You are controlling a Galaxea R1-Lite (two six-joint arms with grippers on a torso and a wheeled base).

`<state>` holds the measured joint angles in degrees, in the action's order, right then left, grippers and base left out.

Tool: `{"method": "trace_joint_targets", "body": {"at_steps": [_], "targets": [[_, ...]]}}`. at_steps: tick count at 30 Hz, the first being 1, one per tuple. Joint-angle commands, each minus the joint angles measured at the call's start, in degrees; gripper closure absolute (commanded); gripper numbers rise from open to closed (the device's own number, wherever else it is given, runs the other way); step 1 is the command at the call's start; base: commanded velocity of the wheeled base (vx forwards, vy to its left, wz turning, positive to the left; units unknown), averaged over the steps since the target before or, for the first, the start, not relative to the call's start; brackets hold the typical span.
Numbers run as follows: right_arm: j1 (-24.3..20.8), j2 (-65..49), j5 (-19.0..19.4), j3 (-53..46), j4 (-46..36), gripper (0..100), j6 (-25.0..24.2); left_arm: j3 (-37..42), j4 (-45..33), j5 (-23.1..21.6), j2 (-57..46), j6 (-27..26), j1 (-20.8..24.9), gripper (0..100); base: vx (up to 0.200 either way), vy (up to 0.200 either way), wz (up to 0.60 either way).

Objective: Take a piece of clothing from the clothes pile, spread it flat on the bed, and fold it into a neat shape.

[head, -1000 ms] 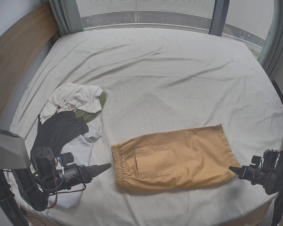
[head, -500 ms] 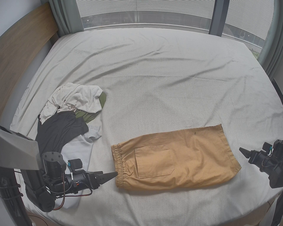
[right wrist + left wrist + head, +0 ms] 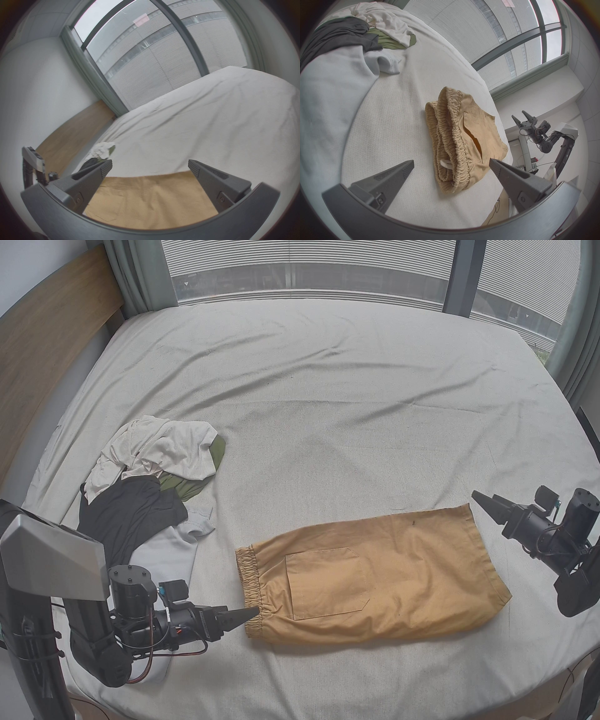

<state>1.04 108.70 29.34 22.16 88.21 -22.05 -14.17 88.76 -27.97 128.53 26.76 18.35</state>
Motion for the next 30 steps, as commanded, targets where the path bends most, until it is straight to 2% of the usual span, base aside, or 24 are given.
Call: {"method": "trace_joint_targets", "body": {"at_steps": [1, 7, 11, 21, 30], "targets": [[-2.6, -1.7, 0.1, 0.8, 0.0, 0, -0.2, -2.1, 0.0, 0.1, 3.1, 0.2, 0.7, 0, 0.000, 0.000, 0.00], [-2.5, -2.8, 0.2, 0.9, 0.0, 0, -0.4, -5.1, 0.0, 0.1, 4.4, 2.2, 3.0, 0, 0.000, 0.000, 0.00], [-2.6, -3.1, 0.4, 0.7, 0.0, 0, -0.4, -10.4, 0.0, 2.3, 6.5, 4.1, 4.2, 0, 0.000, 0.000, 0.00], [-2.7, -3.1, 0.5, 0.7, 0.0, 0, -0.4, -13.1, 0.0, 2.7, 7.8, 5.9, 5.8, 0, 0.000, 0.000, 0.00], [-3.3, -2.7, 0.5, 0.2, 0.0, 0, -0.3, -14.0, 0.0, 2.7, 7.8, 10.8, 6.8, 0, 0.000, 0.000, 0.00]]}}
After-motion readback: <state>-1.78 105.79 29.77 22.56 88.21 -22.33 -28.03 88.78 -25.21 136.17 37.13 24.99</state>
